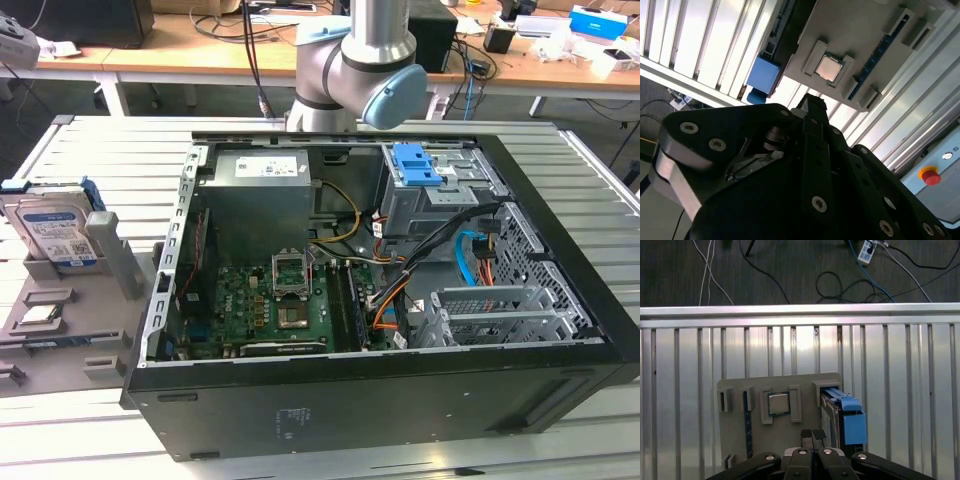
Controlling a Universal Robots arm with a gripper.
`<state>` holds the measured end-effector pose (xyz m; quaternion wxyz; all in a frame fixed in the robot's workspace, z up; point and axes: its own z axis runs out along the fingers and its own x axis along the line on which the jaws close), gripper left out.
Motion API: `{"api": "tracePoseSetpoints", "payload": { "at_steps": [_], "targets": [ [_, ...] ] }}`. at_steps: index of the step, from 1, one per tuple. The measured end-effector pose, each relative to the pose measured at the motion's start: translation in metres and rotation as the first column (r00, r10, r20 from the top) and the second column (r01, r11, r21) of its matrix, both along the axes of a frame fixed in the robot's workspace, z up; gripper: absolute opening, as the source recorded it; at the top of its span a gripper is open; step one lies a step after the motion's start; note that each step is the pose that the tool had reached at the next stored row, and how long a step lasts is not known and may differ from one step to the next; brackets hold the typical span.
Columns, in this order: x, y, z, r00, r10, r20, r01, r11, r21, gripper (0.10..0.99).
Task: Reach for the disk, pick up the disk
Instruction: 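Pick up the disk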
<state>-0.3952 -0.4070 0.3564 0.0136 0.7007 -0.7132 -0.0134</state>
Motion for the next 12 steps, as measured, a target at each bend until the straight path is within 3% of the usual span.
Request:
{"api": "tracePoseSetpoints", "payload": {
  "at_steps": [2, 3, 4, 5, 6, 7, 12],
  "targets": [
    [0.0, 0.0, 0.0, 1.0, 0.001, 0.0, -0.001, 1.0, 0.0, 0.235],
    [0.0, 0.0, 0.0, 1.0, 0.001, 0.0, -0.001, 1.0, 0.0, 0.235],
    [0.0, 0.0, 0.0, 1.0, 0.001, 0.0, -0.001, 1.0, 0.0, 0.416],
    [0.0, 0.0, 0.0, 1.0, 0.002, 0.0, -0.002, 1.0, 0.0, 0.478],
    [0.0, 0.0, 0.0, 1.0, 0.002, 0.0, -0.002, 1.0, 0.0, 0.478],
    [0.0, 0.0, 0.0, 1.0, 0.002, 0.0, -0.002, 1.0, 0.0, 0.545],
    [0.0, 0.0012, 0.0, 1.0, 0.002, 0.0001, -0.002, 1.0, 0.0, 0.545]
  ]
}}
